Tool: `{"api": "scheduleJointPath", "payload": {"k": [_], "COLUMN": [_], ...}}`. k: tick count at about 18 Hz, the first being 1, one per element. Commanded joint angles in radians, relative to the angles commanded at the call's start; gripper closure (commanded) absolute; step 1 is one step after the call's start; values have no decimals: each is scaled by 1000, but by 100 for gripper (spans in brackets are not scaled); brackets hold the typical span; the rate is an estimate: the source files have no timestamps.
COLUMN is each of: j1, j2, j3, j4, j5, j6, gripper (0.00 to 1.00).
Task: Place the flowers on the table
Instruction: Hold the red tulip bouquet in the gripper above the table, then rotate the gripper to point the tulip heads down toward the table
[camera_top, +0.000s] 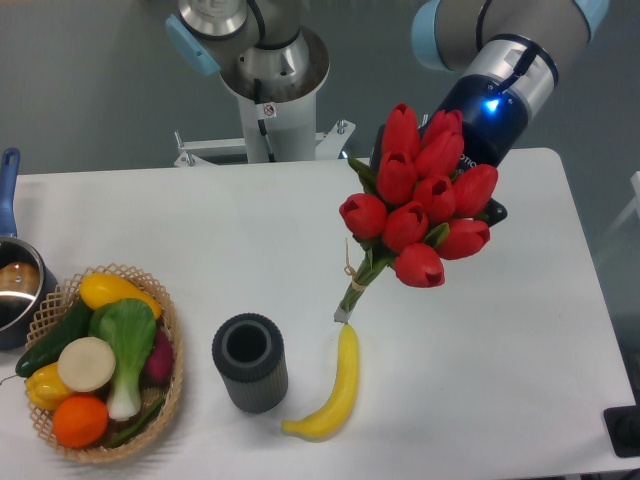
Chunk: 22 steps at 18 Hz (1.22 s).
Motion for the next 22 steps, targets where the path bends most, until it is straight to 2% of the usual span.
{"api": "scheduleJointPath", "payload": {"k": [13,18,22], "j1": [-8,-26,-24], "j2": [2,-3,29], "j3": [2,8,-2], "j4": [-2,-3,-6], "j5": [25,172,277], "j6": [0,9,2], "gripper": [61,62,61]}}
